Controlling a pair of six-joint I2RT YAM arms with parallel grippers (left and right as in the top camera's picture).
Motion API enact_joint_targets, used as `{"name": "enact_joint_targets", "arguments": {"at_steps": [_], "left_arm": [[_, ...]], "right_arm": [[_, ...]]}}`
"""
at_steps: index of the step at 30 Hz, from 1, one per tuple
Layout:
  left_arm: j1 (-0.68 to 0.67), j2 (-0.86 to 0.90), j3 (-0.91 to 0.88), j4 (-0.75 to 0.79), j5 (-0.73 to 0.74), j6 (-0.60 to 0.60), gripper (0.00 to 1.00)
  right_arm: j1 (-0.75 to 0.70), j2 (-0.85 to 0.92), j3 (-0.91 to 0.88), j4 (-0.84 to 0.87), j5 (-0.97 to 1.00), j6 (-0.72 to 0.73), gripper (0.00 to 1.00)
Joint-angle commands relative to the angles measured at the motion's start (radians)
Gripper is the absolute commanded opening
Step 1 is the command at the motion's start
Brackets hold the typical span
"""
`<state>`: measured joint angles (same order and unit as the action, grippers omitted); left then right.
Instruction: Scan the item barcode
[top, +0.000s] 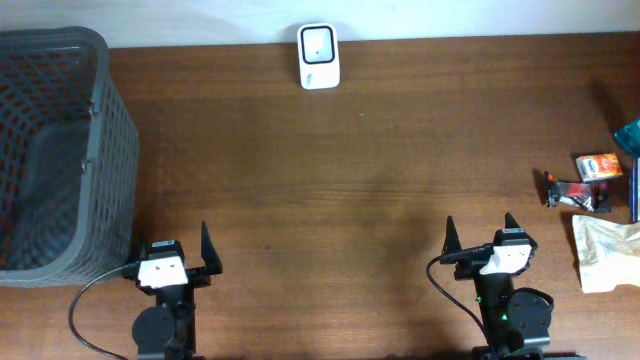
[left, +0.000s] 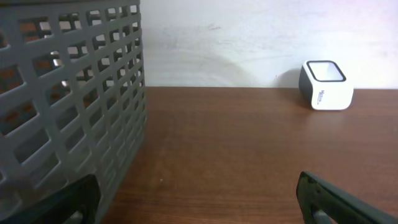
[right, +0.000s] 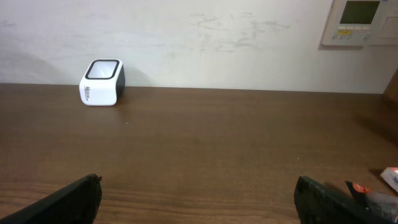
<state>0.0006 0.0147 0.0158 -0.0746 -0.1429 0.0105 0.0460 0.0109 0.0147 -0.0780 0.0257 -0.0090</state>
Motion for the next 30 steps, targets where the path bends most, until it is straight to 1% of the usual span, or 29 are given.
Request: {"name": "enact_joint_targets", "arguments": {"at_steps": [1, 9, 12, 30], "left_arm": [[0.002, -0.010, -0.008, 0.002, -0.008, -0.037, 0.99], [0.002, -0.010, -0.008, 0.001, -0.006, -0.013, 0.99], [0.002, -0.010, -0.008, -0.002, 0.008, 0.017, 0.99], [0.002, -0.010, -0.007, 0.002, 0.023, 0.017, 0.99]], "right_arm": [[0.006, -0.007, -0.009, -0.003, 0.002, -0.005, 0.99], [0.006, -0.007, -0.009, -0.003, 0.002, -0.005, 0.99], [0.006, -0.007, -0.009, -0.003, 0.002, -0.005, 0.99], [0.006, -0.008, -0.009, -0.003, 0.002, -0.005, 0.98]]}}
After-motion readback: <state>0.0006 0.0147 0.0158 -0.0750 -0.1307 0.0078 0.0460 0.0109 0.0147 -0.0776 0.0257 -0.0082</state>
